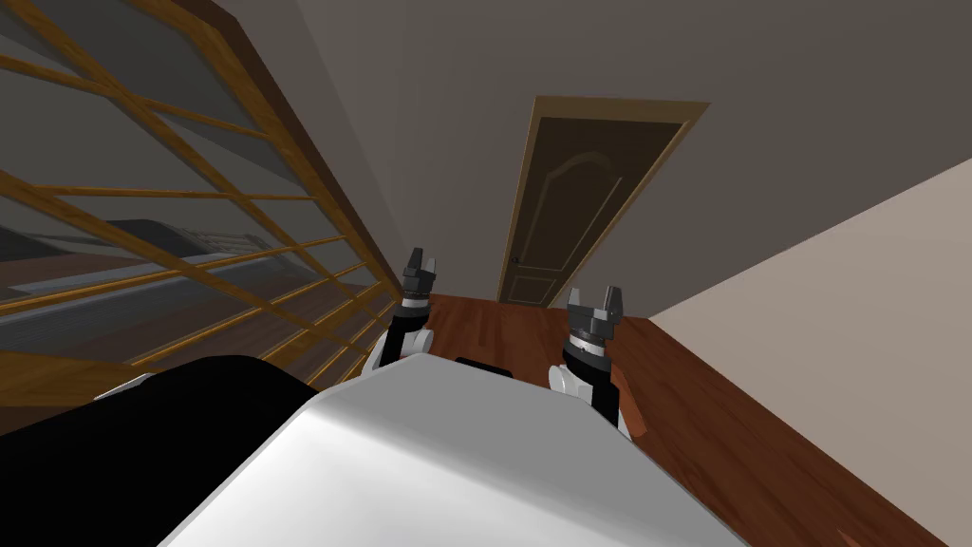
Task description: Pull the door open
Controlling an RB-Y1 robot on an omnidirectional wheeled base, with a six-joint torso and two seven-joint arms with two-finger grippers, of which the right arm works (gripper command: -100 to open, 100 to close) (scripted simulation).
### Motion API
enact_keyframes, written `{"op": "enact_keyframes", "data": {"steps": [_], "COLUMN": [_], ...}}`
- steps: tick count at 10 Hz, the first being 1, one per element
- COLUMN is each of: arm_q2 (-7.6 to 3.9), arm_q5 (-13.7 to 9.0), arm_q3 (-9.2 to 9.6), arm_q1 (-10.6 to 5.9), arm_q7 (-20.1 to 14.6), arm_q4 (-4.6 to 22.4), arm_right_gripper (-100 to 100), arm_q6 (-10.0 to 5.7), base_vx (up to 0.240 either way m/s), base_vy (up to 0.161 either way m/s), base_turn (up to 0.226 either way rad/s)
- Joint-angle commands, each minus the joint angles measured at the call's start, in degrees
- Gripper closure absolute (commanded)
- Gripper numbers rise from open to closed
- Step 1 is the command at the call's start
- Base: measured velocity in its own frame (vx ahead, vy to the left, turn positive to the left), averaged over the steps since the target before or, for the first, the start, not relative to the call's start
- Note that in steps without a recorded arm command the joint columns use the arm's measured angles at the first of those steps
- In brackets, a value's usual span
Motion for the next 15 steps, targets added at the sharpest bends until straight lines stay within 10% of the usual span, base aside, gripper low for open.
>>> {"op": "enact_keyframes", "data": {"steps": [1,15], "arm_q2": [-0.24,-2.58], "arm_q5": [0.0,0.0], "arm_q3": [-0.13,-1.68], "arm_q1": [-0.80,-10.02], "arm_q7": [0.0,-0.4], "arm_q4": [1.7,21.1], "arm_right_gripper": [-100,-100], "arm_q6": [-0.16,-2.03], "base_vx": [0.041,0.079], "base_vy": [0.004,-0.004], "base_turn": [0.022,0.030]}}
